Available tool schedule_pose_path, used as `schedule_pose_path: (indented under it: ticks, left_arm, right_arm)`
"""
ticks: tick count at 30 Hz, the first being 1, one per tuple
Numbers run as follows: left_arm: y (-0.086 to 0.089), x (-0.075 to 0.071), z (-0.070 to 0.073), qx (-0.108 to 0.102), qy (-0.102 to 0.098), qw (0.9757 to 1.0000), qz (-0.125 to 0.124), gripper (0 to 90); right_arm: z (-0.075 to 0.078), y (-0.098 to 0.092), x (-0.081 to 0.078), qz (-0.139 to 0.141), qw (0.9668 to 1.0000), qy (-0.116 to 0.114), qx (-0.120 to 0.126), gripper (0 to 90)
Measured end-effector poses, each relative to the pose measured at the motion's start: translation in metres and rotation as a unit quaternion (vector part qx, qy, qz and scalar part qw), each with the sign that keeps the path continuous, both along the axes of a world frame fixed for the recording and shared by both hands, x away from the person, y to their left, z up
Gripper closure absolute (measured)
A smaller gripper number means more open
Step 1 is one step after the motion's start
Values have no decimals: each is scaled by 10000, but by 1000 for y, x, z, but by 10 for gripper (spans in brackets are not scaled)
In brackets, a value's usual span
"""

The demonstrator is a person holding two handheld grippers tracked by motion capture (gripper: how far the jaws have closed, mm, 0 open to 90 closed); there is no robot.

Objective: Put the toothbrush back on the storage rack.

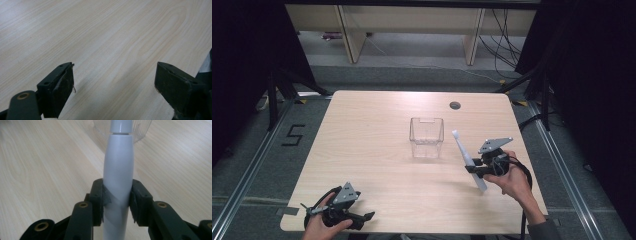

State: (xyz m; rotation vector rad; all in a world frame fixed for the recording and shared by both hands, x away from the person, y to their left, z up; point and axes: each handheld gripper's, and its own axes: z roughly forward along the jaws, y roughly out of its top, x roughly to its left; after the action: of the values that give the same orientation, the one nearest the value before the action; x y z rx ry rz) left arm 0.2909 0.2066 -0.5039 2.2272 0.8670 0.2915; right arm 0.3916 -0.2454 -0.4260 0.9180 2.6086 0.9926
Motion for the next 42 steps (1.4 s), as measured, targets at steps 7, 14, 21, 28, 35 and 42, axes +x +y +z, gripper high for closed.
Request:
schedule_pose_path:
  ticks: [7, 14, 21, 28, 35, 42]
  left_arm:
    - [0, 0, 1, -4, 0, 10000, 2, 154]
    - [1, 0, 0, -10, 4, 10000, 2, 154]
    - [1, 0, 0, 0, 7, 10000, -5, 154]
    - [1, 0, 0, -3, 16, 10000, -3, 154]
    - [1, -1, 0, -64, 33, 10000, 6, 154]
    - [0, 1, 1, -14, -8, 10000, -25, 154]
  right_arm:
    - [7, 2, 10, -87, 9994, -122, 320, 670]
    - [8, 3, 29, -231, 9984, -174, 478, 670]
    - [15, 8, 40, -323, 9967, -306, 677, 669]
    - [26, 15, 50, -299, 9954, -512, 750, 669]
    - [37, 24, 56, -276, 9936, -628, 894, 669]
    - [47, 36, 62, -238, 9928, -696, 942, 669]
